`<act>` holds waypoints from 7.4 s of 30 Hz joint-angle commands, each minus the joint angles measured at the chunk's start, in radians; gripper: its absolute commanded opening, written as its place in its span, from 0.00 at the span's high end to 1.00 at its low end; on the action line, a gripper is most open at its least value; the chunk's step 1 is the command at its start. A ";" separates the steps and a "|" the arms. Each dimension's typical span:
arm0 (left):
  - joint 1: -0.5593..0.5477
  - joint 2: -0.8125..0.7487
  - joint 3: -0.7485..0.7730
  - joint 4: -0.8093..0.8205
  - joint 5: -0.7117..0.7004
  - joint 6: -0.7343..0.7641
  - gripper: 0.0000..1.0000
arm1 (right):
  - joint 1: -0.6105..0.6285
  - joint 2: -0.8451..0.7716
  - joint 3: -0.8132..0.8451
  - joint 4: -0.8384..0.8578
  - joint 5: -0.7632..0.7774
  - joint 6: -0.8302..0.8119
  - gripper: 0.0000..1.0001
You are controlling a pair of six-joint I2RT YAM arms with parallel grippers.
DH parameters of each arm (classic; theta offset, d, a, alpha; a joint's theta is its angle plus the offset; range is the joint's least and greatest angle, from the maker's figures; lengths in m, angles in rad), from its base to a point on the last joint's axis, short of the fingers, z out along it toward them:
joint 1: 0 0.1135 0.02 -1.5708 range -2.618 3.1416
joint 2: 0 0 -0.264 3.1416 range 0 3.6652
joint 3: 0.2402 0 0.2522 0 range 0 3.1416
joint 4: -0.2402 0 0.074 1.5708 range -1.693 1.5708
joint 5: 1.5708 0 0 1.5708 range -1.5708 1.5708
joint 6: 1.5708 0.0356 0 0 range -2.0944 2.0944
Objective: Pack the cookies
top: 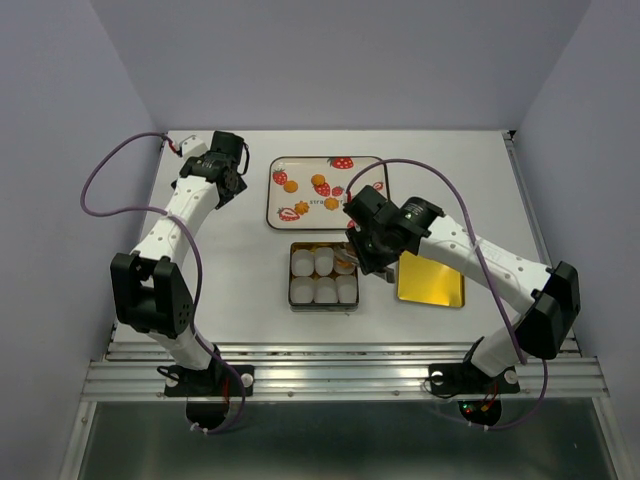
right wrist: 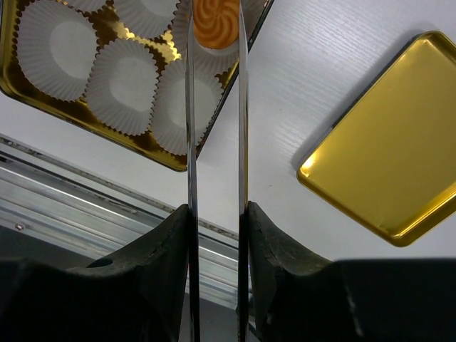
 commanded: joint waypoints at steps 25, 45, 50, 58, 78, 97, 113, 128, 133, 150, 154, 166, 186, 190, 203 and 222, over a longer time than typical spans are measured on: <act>-0.004 -0.064 -0.023 -0.001 -0.046 0.005 0.01 | 0.019 -0.017 -0.011 0.049 0.039 -0.007 0.52; -0.006 -0.066 0.031 -0.021 -0.023 -0.001 0.01 | 0.019 -0.017 0.175 0.049 0.090 -0.024 0.53; -0.008 -0.054 0.078 -0.036 -0.015 -0.002 0.01 | 0.019 0.027 0.257 0.082 0.170 -0.038 0.54; -0.044 -0.068 0.123 -0.068 0.003 0.002 0.01 | -0.048 0.212 0.475 0.078 0.216 -0.055 0.54; -0.124 -0.170 0.026 0.001 0.217 0.076 0.01 | -0.266 0.368 0.458 0.059 0.078 -0.083 0.53; -0.126 -0.161 0.006 -0.030 0.203 0.062 0.01 | -0.296 0.421 0.435 0.081 0.058 -0.121 0.50; -0.126 -0.163 -0.012 -0.038 0.200 0.050 0.01 | -0.305 0.421 0.389 0.102 0.042 -0.123 0.50; -0.127 -0.155 -0.014 -0.036 0.194 0.056 0.01 | -0.305 0.426 0.365 0.111 0.041 -0.127 0.49; -0.126 -0.157 -0.014 -0.036 0.187 0.058 0.01 | -0.305 0.423 0.363 0.111 0.012 -0.130 0.49; -0.127 -0.138 -0.003 -0.039 0.183 0.059 0.01 | -0.305 0.431 0.362 0.110 0.041 -0.142 0.56; -0.127 -0.135 0.000 -0.038 0.184 0.058 0.01 | -0.305 0.427 0.366 0.108 0.053 -0.142 0.58; -0.126 -0.135 0.000 -0.035 0.184 0.055 0.01 | -0.305 0.378 0.434 0.098 0.065 -0.136 0.59; -0.126 -0.095 0.038 -0.004 0.192 0.050 0.01 | -0.219 0.179 0.426 -0.099 -0.094 -0.136 0.60; -0.127 -0.092 0.032 0.005 0.200 0.048 0.01 | -0.199 0.131 0.414 -0.152 -0.131 -0.127 0.59; -0.132 -0.075 0.041 0.008 0.198 0.055 0.01 | -0.081 0.046 0.360 -0.277 -0.185 -0.110 0.59; -0.142 -0.094 -0.064 0.090 0.169 0.051 0.01 | -0.012 -0.068 0.144 -0.301 -0.201 -0.073 0.59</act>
